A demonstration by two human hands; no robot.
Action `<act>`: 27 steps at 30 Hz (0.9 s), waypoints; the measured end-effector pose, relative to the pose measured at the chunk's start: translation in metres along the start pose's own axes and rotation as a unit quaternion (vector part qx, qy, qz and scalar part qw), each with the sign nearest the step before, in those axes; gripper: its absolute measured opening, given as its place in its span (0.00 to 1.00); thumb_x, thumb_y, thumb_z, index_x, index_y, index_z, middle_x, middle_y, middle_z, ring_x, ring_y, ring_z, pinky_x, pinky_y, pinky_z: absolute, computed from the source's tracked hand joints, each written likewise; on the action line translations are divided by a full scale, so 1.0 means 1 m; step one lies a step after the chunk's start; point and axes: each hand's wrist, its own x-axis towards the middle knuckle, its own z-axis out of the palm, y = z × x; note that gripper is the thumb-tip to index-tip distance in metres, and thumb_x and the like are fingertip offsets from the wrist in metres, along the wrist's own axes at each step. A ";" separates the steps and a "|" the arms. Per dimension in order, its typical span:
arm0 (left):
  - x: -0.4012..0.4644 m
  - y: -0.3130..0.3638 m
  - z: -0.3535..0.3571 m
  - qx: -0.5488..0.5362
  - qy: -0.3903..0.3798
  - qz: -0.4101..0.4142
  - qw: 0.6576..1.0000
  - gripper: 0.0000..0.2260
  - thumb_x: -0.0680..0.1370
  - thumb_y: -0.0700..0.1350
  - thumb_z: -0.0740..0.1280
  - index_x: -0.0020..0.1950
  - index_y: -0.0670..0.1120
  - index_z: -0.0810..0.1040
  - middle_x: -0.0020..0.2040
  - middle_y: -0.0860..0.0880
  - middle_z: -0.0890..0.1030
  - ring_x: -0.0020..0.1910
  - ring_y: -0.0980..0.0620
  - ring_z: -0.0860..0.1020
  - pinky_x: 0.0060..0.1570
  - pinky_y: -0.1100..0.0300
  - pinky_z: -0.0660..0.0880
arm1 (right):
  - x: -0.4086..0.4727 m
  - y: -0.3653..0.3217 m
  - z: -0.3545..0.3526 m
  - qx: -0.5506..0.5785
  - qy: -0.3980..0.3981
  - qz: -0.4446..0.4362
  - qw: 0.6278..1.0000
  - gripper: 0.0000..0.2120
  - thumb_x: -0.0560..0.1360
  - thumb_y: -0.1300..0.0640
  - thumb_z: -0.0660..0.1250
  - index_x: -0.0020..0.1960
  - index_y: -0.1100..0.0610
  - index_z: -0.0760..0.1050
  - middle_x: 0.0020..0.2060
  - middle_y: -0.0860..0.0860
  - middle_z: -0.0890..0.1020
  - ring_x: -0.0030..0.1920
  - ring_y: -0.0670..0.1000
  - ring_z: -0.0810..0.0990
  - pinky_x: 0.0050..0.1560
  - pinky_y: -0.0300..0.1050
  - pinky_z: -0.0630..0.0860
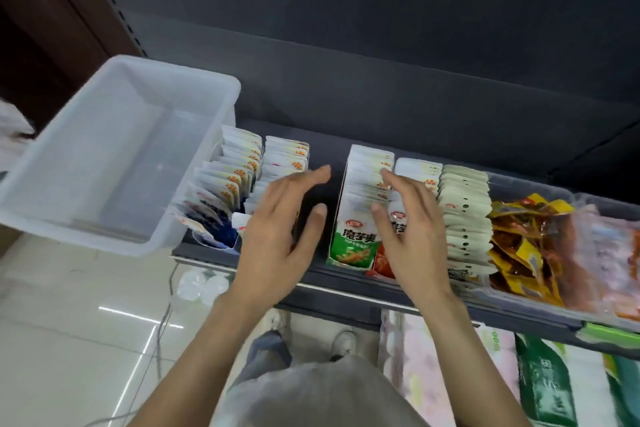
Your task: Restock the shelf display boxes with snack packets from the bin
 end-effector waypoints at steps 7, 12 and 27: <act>0.039 -0.067 -0.100 0.201 -0.008 0.020 0.979 0.11 0.76 0.49 0.64 0.55 0.49 0.80 0.49 0.55 0.82 0.49 0.54 0.77 0.55 0.63 0.67 | 0.043 -0.049 0.035 0.051 -0.104 -0.087 0.990 0.11 0.76 0.60 0.66 0.58 0.53 0.79 0.48 0.45 0.82 0.46 0.41 0.78 0.50 0.35 0.75; 0.085 -0.109 -0.105 0.256 -0.173 0.126 0.943 0.12 0.74 0.54 0.64 0.52 0.52 0.82 0.46 0.53 0.82 0.46 0.50 0.77 0.51 0.56 0.70 | 0.075 -0.053 0.075 -0.086 -0.106 -0.077 0.988 0.08 0.75 0.59 0.68 0.54 0.53 0.81 0.50 0.48 0.79 0.50 0.50 0.77 0.47 0.47 0.77; 0.121 -0.126 -0.049 0.444 -0.326 0.223 0.804 0.15 0.78 0.52 0.62 0.62 0.48 0.76 0.58 0.47 0.76 0.59 0.47 0.71 0.57 0.56 0.64 | 0.081 -0.050 0.108 -0.225 -0.090 -0.014 0.970 0.10 0.72 0.60 0.70 0.54 0.58 0.79 0.52 0.55 0.74 0.54 0.55 0.72 0.44 0.45 0.73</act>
